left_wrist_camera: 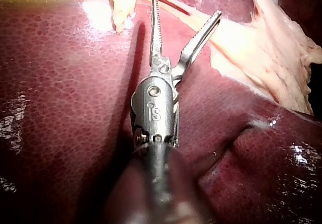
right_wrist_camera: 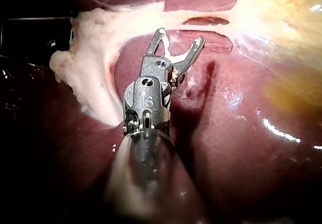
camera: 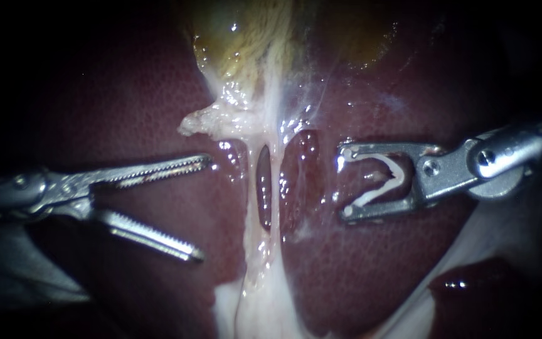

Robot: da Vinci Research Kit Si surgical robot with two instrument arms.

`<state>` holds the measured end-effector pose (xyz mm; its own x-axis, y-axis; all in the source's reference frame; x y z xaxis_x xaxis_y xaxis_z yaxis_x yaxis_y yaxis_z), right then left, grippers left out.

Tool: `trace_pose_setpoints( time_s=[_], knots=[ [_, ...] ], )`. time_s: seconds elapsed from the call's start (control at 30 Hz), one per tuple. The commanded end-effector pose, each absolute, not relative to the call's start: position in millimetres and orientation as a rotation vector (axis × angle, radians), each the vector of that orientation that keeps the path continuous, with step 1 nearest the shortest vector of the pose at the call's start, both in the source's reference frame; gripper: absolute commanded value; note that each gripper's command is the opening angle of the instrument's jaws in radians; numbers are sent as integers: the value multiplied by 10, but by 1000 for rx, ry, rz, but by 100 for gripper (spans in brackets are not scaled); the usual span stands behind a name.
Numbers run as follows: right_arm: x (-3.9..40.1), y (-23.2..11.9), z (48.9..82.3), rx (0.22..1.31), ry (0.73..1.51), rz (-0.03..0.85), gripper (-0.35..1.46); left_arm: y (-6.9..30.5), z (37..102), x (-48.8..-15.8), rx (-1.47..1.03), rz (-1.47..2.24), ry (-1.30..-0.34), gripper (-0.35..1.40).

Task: Grabbing gallbladder

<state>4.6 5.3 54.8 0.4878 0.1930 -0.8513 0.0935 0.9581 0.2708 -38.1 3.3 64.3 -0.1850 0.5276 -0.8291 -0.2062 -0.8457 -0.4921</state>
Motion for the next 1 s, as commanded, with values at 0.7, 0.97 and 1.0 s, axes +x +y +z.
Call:
trace_pose_setpoints(
  time_s=[0.7, 0.97, 1.0],
  knots=[
    [47, 52, 547, 299, 1064, 61, 50, 104, 682, -360, -1387, 1970, -338, 69],
    [47, 52, 547, 299, 1064, 61, 50, 92, 694, -364, -1316, 1946, -381, 41],
    [47, 52, 547, 299, 1064, 61, 50, 92, 693, -364, -1312, 1941, -384, 39]
  ],
)
